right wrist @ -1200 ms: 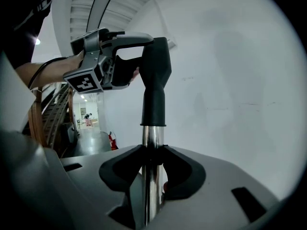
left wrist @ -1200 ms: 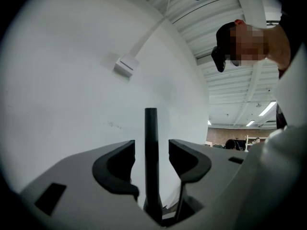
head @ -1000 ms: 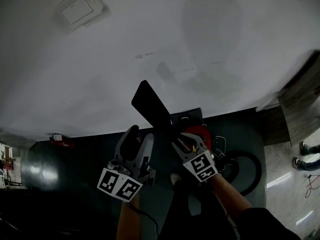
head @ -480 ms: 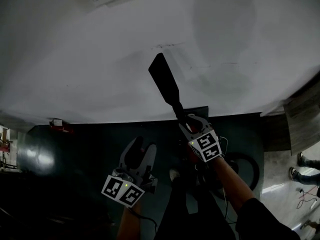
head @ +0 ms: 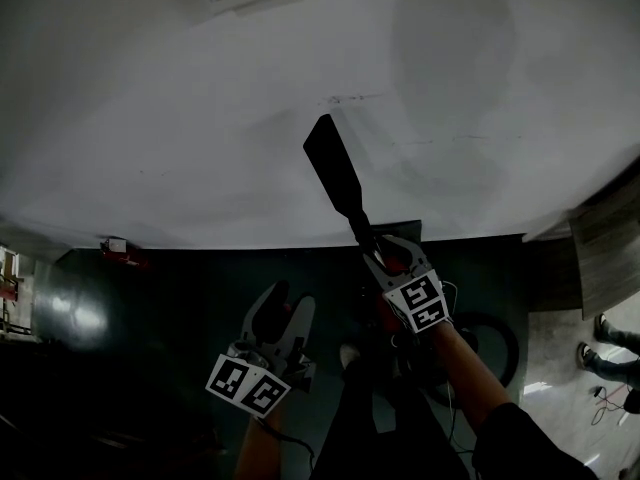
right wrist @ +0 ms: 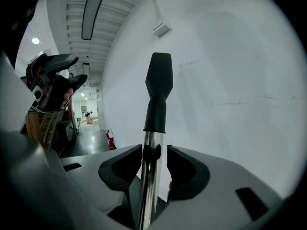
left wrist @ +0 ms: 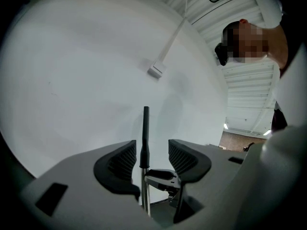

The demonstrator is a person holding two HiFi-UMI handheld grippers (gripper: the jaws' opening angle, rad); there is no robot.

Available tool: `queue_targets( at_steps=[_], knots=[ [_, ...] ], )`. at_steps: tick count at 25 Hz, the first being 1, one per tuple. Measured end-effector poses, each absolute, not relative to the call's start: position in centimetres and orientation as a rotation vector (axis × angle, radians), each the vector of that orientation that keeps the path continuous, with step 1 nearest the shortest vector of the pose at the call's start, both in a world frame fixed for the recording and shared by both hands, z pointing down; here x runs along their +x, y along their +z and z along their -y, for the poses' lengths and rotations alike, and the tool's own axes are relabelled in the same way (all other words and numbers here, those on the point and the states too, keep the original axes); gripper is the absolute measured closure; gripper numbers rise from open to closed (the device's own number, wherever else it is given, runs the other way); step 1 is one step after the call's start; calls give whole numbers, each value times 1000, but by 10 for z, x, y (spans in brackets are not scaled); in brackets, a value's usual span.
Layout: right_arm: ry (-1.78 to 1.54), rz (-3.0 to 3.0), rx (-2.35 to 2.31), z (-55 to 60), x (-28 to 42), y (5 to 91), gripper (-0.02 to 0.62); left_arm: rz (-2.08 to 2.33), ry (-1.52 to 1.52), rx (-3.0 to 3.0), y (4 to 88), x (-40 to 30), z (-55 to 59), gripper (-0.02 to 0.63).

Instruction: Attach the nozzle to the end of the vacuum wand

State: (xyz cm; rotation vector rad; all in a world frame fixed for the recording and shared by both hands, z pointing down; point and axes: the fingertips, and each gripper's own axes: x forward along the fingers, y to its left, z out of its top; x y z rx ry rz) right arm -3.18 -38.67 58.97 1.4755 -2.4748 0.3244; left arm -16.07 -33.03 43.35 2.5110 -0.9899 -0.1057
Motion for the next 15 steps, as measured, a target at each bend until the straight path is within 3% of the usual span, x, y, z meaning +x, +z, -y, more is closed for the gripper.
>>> queue_targets(
  at_steps=[10, 15],
  knots=[
    [448, 2592, 1578, 348, -15, 551, 443, 957, -116, 2518, 435, -152, 311, 402],
    [532, 2702, 1597, 304, -9, 510, 445, 972, -146, 2525, 426, -145, 286, 471]
  ],
)
